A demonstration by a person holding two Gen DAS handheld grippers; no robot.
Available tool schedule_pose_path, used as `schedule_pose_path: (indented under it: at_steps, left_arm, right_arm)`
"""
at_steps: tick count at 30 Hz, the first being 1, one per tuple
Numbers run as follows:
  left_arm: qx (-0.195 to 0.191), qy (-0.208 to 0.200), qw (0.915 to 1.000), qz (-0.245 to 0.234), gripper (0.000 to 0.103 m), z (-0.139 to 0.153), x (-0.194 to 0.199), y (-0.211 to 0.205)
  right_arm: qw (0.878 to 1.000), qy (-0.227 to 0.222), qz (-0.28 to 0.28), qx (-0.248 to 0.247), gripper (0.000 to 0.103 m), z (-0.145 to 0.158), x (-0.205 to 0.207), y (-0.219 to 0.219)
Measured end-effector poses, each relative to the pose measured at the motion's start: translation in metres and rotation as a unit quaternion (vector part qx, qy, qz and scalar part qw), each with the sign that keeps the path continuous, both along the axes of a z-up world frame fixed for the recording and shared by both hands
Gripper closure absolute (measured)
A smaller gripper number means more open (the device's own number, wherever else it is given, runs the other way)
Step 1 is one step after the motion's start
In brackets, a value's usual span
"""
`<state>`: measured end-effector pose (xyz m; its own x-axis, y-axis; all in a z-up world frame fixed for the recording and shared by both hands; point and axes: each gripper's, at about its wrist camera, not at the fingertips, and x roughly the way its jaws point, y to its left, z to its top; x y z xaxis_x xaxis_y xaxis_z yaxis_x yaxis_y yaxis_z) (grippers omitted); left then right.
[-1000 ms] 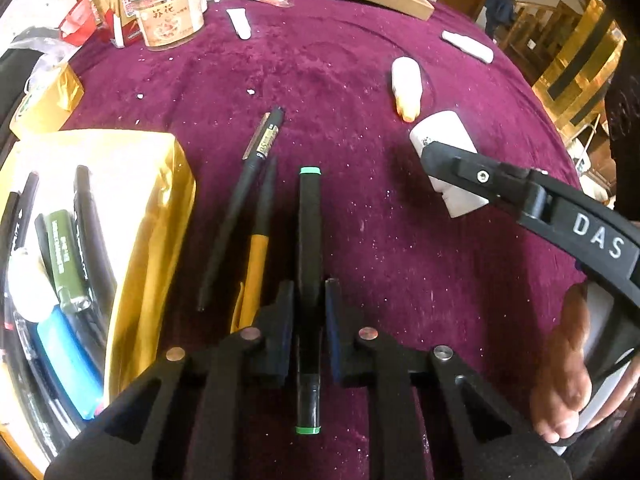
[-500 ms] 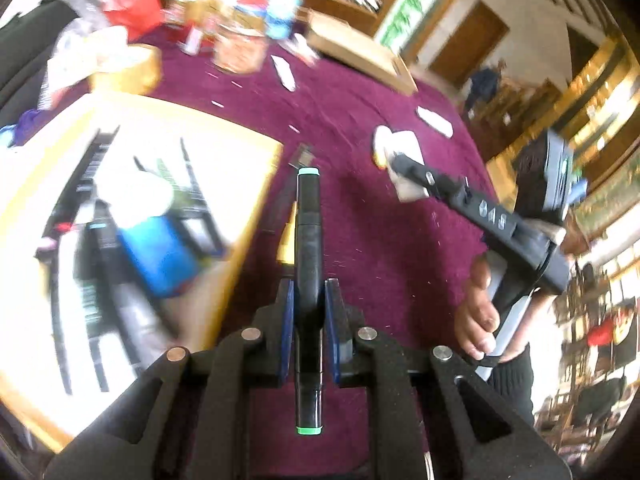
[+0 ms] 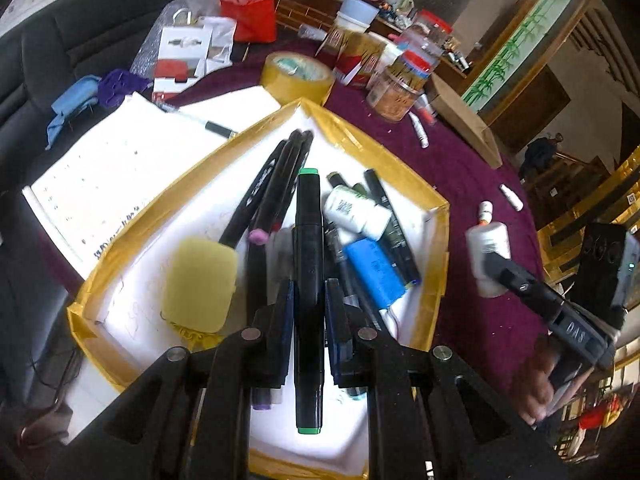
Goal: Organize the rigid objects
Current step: 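Carry bottle and marker into the white tray and open both tools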
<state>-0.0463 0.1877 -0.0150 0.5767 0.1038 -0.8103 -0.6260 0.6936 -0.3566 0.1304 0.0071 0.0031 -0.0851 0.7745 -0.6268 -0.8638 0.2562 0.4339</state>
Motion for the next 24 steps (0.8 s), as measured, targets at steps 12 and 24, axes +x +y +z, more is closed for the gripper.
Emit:
schedule_pose_path:
  at_steps: [12,24]
  left_arm:
    - [-0.025,0.028,0.9992,-0.013,0.091,-0.028,0.003,0.006]
    - [0.011,0.047,0.9987,-0.015,0.09,-0.031,0.004,0.002]
  right_arm:
    - [0.997,-0.022,0.01,-0.079,0.071,-0.04,-0.036,0.048]
    - [0.993,-0.068,0.019,-0.099,0.063,-0.039,-0.053,0.051]
